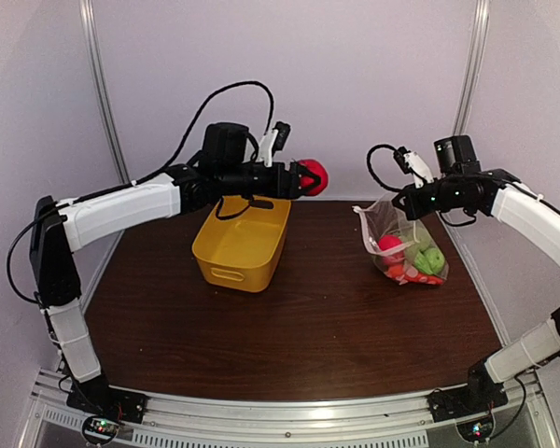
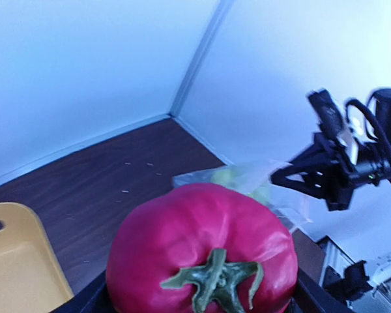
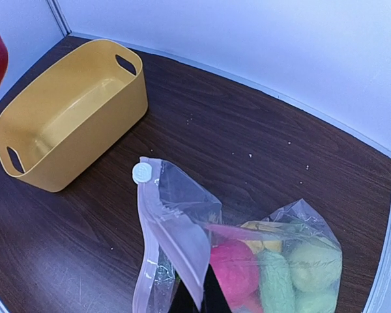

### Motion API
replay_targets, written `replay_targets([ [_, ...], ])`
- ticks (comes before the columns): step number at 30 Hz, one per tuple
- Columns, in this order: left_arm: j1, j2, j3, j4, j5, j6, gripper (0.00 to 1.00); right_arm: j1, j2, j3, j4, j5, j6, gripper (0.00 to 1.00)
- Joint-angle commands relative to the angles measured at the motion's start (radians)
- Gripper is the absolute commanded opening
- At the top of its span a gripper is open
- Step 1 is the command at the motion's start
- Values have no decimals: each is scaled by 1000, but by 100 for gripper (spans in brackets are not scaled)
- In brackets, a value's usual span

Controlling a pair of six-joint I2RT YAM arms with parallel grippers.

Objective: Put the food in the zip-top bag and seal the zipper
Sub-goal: Place the fake fruit in the zipper food storage bag.

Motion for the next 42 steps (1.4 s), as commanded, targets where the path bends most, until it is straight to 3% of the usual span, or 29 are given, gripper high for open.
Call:
replay_targets([
  [1, -104, 104, 63, 143, 182, -51, 55, 28, 6, 75, -30, -39, 24, 0],
  [10, -213, 317, 269, 160, 220, -152, 52, 52, -4, 130, -84, -101, 41, 0],
  [19, -224, 455, 346, 118, 71, -279, 47, 84, -58, 93, -68, -255, 48, 0],
  [25, -224, 495, 407, 59, 93, -289, 74, 89, -63, 78, -60, -289, 54, 0],
  [31, -224, 404, 432, -14, 158, -204, 97, 85, -47, 103, -74, -265, 45, 0],
  [38, -207, 254, 378, -118, 124, -99, 98, 58, -9, 159, -84, -305, 52, 0],
  [42, -188, 134, 255, -106, 77, -22, 98, 52, -2, 188, -111, -309, 36, 0],
])
